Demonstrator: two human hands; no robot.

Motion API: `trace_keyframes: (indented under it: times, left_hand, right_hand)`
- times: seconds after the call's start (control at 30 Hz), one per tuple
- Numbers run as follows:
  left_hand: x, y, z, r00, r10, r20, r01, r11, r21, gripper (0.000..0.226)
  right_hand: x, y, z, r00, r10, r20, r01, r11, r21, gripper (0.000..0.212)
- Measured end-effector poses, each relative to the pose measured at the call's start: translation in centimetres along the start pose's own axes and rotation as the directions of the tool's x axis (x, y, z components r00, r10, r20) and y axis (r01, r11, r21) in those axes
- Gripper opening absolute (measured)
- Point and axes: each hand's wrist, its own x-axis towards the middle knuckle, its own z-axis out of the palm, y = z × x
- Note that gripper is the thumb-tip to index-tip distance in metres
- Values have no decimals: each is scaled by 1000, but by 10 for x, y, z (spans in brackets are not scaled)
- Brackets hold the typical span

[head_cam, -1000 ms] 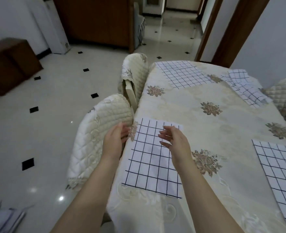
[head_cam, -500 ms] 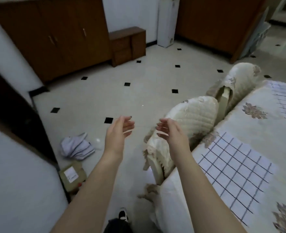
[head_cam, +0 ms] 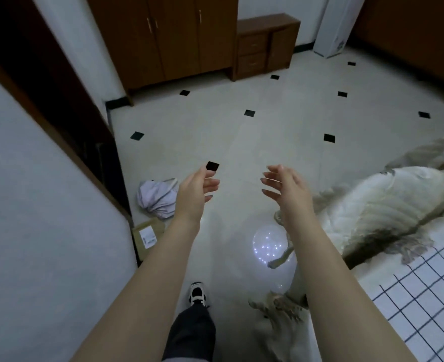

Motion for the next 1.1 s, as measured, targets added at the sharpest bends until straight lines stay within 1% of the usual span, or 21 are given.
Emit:
trace_keyframes:
  times: [0.17,0.27,0.43,0.57,0.7,0.9,1.0,1.1]
  left_hand:
    - [69,-8,-6,996,-76,48,75,997,23,32]
    - [113,-5,-10,992,-96,80,94,995,25,31]
    - [175,16,-16,987,-98,126,97,995,12,31]
    - [211,25,-5,979,-115,169,113,993,22,31]
    - [242,26,16,960,-150,238,144,989,42,32]
    - [296,32,63,942,-166,293,148,985,84,30]
    - [331,34,101,922,-191,337,159,980,123,31]
    - [368,41,150,900,-190,392,140,978,152,32]
  right_hand:
    - [44,23,26,994,83,-74,-88,994,-59,23]
    - [72,30,44,985,120,-121,-128,990,-61,21]
    - [121,27,71,979,115,-169,-125,991,-45,20]
    - [150,23,77,969,110,-222,-119,992,-27,20]
    - [179,19,71,950,115,-291,-126,992,-19,20]
    - [237,16,54,923,107,-369,-111,994,9,20]
    - [274,16,38,902,114,-416,-110,993,32,19]
    - [319,6,15,878,109,-466,-93,994,58,19]
